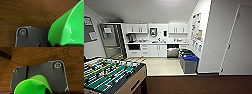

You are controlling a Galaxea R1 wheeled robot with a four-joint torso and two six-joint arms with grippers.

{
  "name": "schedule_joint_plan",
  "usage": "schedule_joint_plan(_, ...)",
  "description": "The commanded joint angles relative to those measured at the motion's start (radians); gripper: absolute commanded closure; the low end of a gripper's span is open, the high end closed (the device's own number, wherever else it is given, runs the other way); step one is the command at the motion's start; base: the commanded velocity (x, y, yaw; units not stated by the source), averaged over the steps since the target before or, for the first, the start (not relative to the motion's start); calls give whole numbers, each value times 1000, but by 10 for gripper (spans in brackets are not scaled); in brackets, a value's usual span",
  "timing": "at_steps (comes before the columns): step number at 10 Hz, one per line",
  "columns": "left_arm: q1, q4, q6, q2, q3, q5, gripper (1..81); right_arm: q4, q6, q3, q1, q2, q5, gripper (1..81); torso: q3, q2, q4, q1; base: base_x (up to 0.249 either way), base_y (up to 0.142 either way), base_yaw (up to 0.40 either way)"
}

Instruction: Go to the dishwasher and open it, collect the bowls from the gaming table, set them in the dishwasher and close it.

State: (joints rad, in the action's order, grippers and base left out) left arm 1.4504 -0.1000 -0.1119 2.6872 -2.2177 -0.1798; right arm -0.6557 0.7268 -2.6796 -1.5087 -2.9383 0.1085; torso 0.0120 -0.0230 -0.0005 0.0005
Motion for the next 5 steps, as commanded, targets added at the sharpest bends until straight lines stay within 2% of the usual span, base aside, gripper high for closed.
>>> schedule_joint_plan(1, -64, -15, 0, -19, 18, 30, 811, -12, -1, 0, 63, 9, -30, 811, 0, 0, 0, 0, 119, 0, 0)
schedule_joint_plan(5, -63, -15, 0, -19, 19, 31, 811, -12, -1, 0, 63, 9, -30, 811, 0, 0, 0, 0, 119, 0, 0)
